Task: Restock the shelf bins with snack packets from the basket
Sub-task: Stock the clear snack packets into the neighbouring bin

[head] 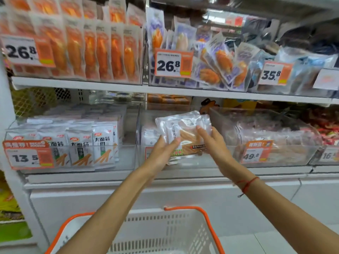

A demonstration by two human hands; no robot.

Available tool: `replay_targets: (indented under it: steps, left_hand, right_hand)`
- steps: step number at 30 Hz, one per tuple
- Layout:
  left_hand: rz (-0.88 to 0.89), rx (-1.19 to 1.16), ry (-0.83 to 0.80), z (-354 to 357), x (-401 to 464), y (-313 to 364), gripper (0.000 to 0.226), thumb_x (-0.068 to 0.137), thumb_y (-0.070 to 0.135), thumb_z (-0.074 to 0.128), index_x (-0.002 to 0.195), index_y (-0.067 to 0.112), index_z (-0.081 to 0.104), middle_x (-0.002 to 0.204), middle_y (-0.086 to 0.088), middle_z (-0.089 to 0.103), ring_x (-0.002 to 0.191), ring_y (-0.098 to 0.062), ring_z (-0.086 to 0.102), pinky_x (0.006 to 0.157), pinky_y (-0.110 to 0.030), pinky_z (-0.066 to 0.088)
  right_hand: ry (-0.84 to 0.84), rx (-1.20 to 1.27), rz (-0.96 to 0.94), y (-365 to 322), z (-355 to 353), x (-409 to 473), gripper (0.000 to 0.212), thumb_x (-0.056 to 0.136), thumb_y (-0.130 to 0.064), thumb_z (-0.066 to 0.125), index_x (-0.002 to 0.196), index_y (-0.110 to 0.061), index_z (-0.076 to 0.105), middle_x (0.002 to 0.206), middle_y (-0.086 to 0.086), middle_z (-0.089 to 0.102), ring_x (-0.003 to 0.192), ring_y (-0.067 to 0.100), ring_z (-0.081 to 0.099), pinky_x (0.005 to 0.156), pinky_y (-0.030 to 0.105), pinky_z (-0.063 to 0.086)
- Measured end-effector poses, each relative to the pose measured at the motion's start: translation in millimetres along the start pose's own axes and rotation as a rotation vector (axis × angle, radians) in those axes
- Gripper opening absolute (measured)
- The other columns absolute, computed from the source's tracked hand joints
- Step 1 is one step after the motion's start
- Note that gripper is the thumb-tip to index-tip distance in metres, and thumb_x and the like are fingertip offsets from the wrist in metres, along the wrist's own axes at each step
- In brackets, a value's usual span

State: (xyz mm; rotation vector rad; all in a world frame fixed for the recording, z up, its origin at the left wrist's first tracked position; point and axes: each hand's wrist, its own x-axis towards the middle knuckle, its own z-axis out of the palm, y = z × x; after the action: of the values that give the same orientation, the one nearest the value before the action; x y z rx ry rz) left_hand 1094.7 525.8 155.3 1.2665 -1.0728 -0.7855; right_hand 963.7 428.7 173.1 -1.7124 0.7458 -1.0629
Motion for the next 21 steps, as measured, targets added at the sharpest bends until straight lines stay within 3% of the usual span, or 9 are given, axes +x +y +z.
replay_targets:
  steps: [3,5,8,10,11,13,15,19,21]
  left_hand:
    - [0.022,0.168,-0.046,-5.1,33.7,13.1,0.035,0.096,0.027,0.052,0.130,0.019,0.046,0.121,0.008,0.058,0.094,0.004,0.056,0.074,-0.010,0.046]
    - [0.030,0.235,-0.064,-6.7,54.2,13.6,0.050,0.090,0.022,0.063,0.132,0.022,0.036,0.118,0.006,0.058,0.092,0.006,0.055,0.067,-0.010,0.049]
    - [0.101,0.432,-0.036,-3.7,84.9,12.0,0.059,0.078,0.034,0.075,0.125,0.025,0.041,0.120,0.006,0.060,0.110,-0.010,0.055,0.091,-0.032,0.049]
    - [0.157,0.567,0.005,0.1,103.6,15.6,0.070,0.062,0.060,0.075,0.119,0.025,0.053,0.120,0.007,0.062,0.113,-0.015,0.055,0.096,-0.044,0.046]
    - [0.178,0.606,0.026,1.4,112.8,17.5,0.074,0.056,0.068,0.073,0.114,0.024,0.059,0.117,0.007,0.063,0.111,-0.016,0.056,0.095,-0.045,0.046]
    - [0.205,0.653,0.049,7.3,125.7,24.4,0.060,0.057,0.065,0.076,0.100,0.024,0.065,0.108,0.007,0.065,0.105,-0.017,0.058,0.091,-0.044,0.048]
    - [0.218,0.727,0.053,11.7,137.5,26.3,0.046,0.062,0.057,0.079,0.090,0.024,0.065,0.102,0.005,0.066,0.104,-0.020,0.059,0.088,-0.042,0.049]
    - [0.161,0.997,0.083,17.0,158.7,16.5,0.089,0.062,0.059,0.078,0.136,0.023,0.044,0.132,-0.004,0.056,0.122,-0.028,0.051,0.095,-0.040,0.046]
    - [0.127,1.133,0.066,21.5,169.0,8.2,0.088,0.067,0.059,0.075,0.140,0.023,0.041,0.135,-0.005,0.054,0.123,-0.030,0.050,0.093,-0.039,0.044]
  right_hand:
    - [-0.213,-0.043,0.061,-4.6,-28.5,20.2,0.048,0.076,-0.019,0.074,0.119,-0.018,0.052,0.109,-0.004,0.065,0.097,0.009,0.064,0.076,0.020,0.047]
    - [-0.217,-0.155,-0.009,-4.7,-44.0,29.9,0.055,0.078,-0.005,0.073,0.123,-0.018,0.045,0.109,-0.007,0.061,0.097,0.004,0.061,0.073,0.015,0.047]
    - [-0.135,-0.262,-0.145,1.4,-56.0,45.5,0.055,0.078,0.001,0.072,0.122,-0.017,0.044,0.107,-0.011,0.056,0.090,-0.013,0.058,0.070,0.005,0.045]
    - [-0.043,-0.259,-0.158,7.1,-61.3,55.3,0.046,0.076,-0.002,0.075,0.113,-0.012,0.049,0.103,-0.005,0.059,0.093,0.002,0.060,0.074,0.011,0.048]
    - [0.004,-0.259,-0.149,10.9,-65.0,60.3,0.044,0.075,-0.004,0.076,0.110,-0.010,0.050,0.105,0.001,0.060,0.097,0.011,0.060,0.080,0.019,0.051]
    - [0.049,-0.258,-0.136,16.9,-71.5,68.3,0.045,0.073,-0.005,0.078,0.109,-0.009,0.051,0.111,0.006,0.060,0.103,0.019,0.059,0.088,0.033,0.052]
    - [0.074,-0.282,-0.119,22.7,-72.9,76.3,0.045,0.073,-0.006,0.078,0.109,-0.010,0.050,0.111,0.005,0.059,0.102,0.020,0.058,0.084,0.034,0.052]
    - [0.149,-0.397,-0.016,40.6,-60.5,96.2,0.047,0.072,-0.005,0.079,0.106,-0.011,0.048,0.103,0.001,0.054,0.096,0.019,0.053,0.064,0.021,0.042]
    - [0.160,-0.445,0.082,49.6,-52.1,107.5,0.052,0.073,-0.005,0.078,0.114,-0.007,0.047,0.106,0.003,0.051,0.102,0.022,0.051,0.072,0.024,0.041]
